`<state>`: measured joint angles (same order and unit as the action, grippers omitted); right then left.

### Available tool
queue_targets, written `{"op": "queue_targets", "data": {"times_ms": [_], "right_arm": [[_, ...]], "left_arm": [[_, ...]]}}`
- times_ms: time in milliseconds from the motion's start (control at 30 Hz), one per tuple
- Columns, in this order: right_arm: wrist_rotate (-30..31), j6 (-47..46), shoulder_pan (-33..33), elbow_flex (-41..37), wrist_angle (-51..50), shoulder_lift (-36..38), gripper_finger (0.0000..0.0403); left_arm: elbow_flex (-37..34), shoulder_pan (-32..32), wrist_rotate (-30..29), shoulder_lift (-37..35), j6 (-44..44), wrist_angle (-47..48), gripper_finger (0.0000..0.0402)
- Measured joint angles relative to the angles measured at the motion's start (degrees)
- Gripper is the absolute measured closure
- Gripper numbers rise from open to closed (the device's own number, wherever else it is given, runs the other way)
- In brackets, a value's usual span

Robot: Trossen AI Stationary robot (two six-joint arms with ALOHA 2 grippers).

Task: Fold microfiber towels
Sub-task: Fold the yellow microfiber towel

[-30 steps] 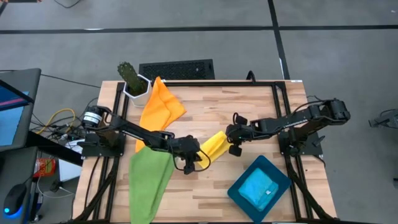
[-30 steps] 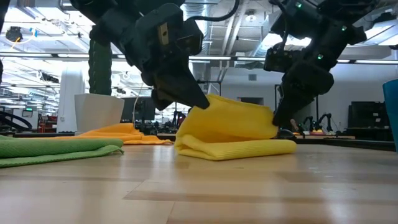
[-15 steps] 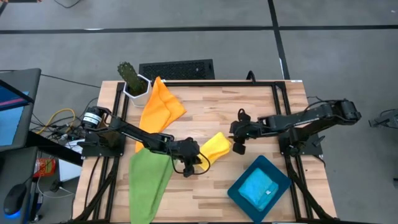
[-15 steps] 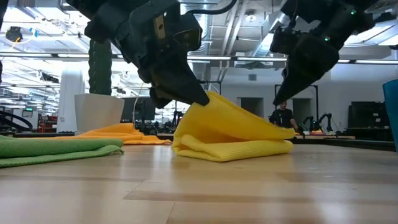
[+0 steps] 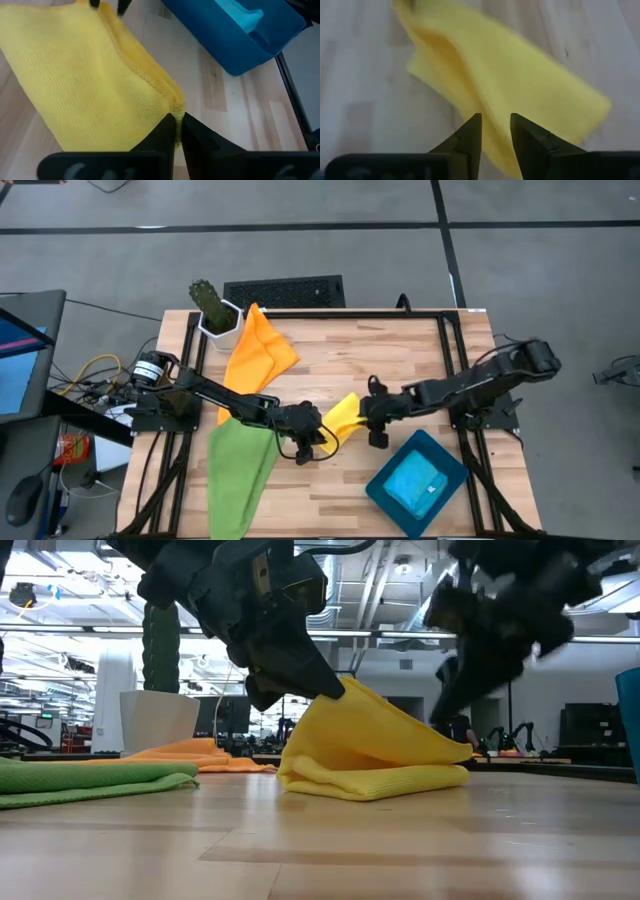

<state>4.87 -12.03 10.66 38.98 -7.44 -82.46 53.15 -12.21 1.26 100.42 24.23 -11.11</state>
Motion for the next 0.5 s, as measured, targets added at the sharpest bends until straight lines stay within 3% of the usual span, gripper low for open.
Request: {"op": "queue_targets", "data": {"times_ms": [133,500], "right_arm": [[2.09,-0.01,-1.45,-0.04,-0.64,-3.52,0.0284],[2.07,0.02,-5.22,0.07,0.16,-10.22,0.0285]], "left_arm": [[0.0,0.0,0.32,0.0,-0.52,0.09,0.0381],[0.0,0.0,9.47,0.0,-0.51,0.08,0.0381]]}}
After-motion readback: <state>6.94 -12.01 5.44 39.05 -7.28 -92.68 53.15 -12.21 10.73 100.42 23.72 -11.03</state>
